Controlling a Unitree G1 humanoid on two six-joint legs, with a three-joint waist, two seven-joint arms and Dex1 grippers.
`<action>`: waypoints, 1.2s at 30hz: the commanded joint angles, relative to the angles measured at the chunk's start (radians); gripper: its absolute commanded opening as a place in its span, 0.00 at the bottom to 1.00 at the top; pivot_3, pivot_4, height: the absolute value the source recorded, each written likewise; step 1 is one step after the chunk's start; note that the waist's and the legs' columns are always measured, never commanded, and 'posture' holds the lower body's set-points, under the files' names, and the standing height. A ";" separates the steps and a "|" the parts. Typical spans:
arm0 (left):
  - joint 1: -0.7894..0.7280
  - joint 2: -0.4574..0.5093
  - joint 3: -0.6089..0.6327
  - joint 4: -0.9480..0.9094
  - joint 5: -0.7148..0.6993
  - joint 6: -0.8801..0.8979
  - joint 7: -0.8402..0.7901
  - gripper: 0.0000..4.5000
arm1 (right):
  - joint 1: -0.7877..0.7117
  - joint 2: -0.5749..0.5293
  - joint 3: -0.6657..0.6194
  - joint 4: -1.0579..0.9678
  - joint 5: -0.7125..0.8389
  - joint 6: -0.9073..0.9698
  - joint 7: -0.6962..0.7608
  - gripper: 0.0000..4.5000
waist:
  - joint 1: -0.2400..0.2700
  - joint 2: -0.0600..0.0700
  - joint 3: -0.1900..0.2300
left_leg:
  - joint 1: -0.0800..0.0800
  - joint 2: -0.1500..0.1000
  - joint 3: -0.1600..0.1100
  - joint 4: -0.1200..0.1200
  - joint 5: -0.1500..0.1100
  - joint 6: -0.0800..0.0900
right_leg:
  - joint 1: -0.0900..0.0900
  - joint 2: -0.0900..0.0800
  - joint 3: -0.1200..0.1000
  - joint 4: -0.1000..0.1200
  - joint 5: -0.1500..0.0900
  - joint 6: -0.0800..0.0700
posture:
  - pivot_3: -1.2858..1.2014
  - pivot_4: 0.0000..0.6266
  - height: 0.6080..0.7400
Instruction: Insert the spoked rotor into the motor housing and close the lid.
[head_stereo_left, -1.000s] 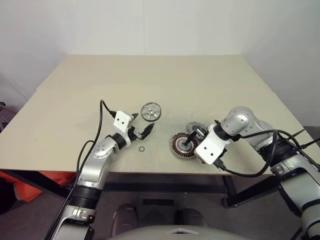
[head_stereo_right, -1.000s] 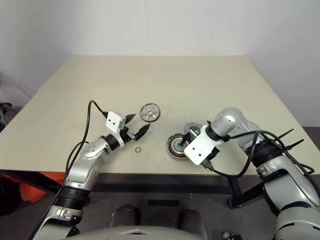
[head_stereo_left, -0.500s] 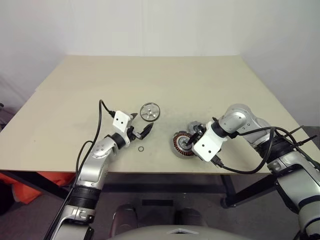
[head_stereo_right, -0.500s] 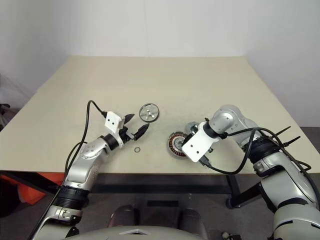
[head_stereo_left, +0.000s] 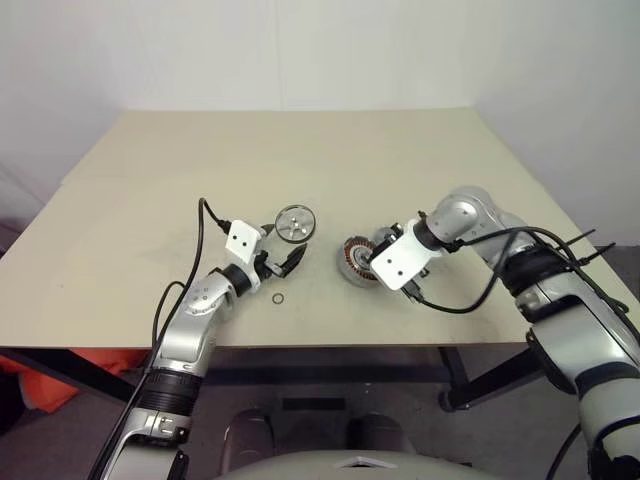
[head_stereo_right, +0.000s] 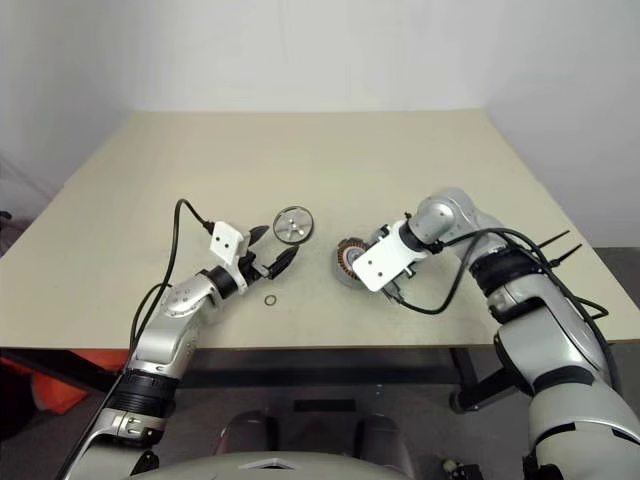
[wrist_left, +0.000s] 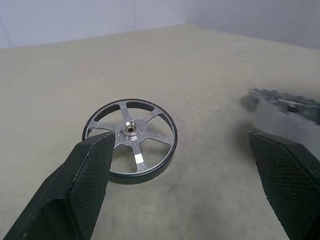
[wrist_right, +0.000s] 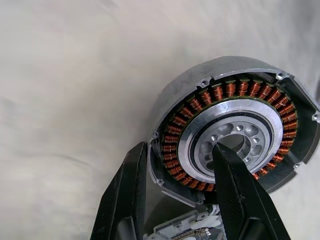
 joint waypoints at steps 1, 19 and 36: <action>-0.012 0.006 0.013 -0.026 0.002 -0.017 0.006 1.00 | -0.070 0.020 -0.005 0.058 -0.026 -0.053 -0.055 0.41 | 0.000 0.000 0.000 | -0.001 0.000 0.000 0.000 0.000 0.001 | 0.000 0.000 0.000 0.000 0.000 0.000 | 0.52 0.00 1.00; 0.002 0.015 0.024 -0.039 0.002 -0.013 0.010 1.00 | -0.105 0.078 -0.024 0.151 -0.036 -0.115 -0.112 0.98 | -0.016 0.000 0.001 | 0.000 0.000 0.001 0.004 -0.002 0.003 | 0.002 -0.002 0.001 0.000 0.000 -0.001 | 0.52 0.00 1.00; -0.022 0.142 0.144 -0.029 -0.077 0.045 -0.056 1.00 | 0.238 0.313 -0.214 -0.638 0.513 0.944 -0.182 0.98 | -0.021 0.001 0.001 | 0.006 0.000 0.000 0.000 0.001 -0.002 | 0.003 0.002 0.000 0.002 0.000 -0.001 | 0.52 0.00 1.00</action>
